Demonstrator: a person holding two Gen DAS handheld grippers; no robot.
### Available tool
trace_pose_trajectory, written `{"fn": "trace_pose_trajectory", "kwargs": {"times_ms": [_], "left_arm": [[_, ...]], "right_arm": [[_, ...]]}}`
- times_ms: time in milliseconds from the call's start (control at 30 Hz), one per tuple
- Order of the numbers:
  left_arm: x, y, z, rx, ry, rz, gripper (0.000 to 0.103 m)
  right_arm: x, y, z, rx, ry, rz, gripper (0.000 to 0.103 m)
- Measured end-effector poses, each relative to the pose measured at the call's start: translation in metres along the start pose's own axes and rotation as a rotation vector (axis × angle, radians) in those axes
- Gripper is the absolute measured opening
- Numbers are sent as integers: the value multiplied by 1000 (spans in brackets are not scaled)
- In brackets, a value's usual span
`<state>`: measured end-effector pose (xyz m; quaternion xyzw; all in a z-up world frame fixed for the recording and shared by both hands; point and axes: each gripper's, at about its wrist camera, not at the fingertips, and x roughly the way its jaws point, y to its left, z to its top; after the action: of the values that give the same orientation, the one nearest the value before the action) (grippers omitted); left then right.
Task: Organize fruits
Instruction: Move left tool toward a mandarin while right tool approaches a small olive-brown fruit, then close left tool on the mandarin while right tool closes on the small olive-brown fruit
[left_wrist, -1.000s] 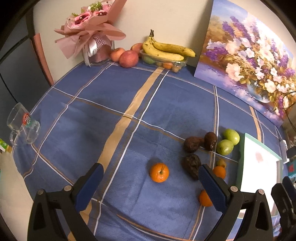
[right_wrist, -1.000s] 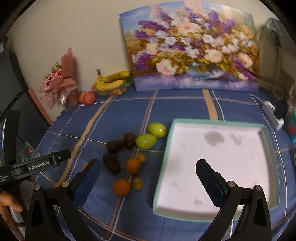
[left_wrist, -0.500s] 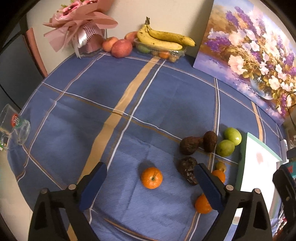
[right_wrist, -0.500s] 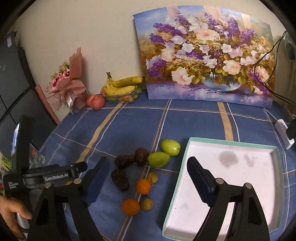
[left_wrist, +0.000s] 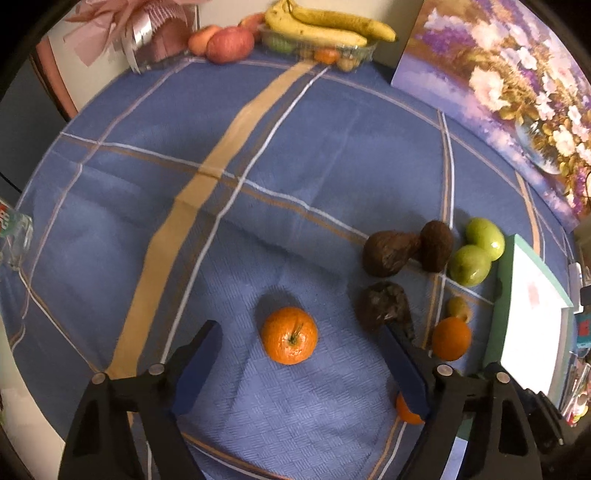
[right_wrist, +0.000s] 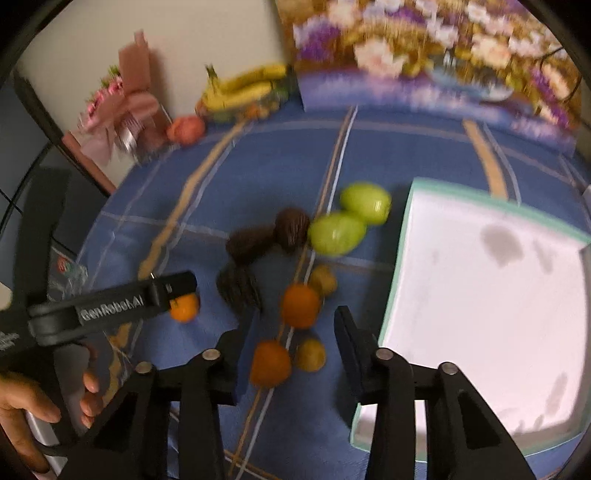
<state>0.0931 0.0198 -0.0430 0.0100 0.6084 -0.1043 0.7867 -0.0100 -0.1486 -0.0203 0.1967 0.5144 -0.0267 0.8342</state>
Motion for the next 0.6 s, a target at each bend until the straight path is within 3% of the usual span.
{"fn": "trace_pose_trajectory", "kwargs": {"times_ms": [200, 433, 567, 600], "left_arm": [[18, 0, -1, -15, 50, -6, 76], [26, 1, 0, -33, 72, -5, 61], [28, 2, 0, -33, 70, 4, 37], [27, 2, 0, -37, 70, 0, 37]], "right_arm": [[18, -5, -6, 25, 85, -7, 30], [26, -11, -12, 41, 119, -16, 24], [24, -11, -12, 45, 122, -10, 22], [24, -11, -11, 42, 122, -11, 22]]}}
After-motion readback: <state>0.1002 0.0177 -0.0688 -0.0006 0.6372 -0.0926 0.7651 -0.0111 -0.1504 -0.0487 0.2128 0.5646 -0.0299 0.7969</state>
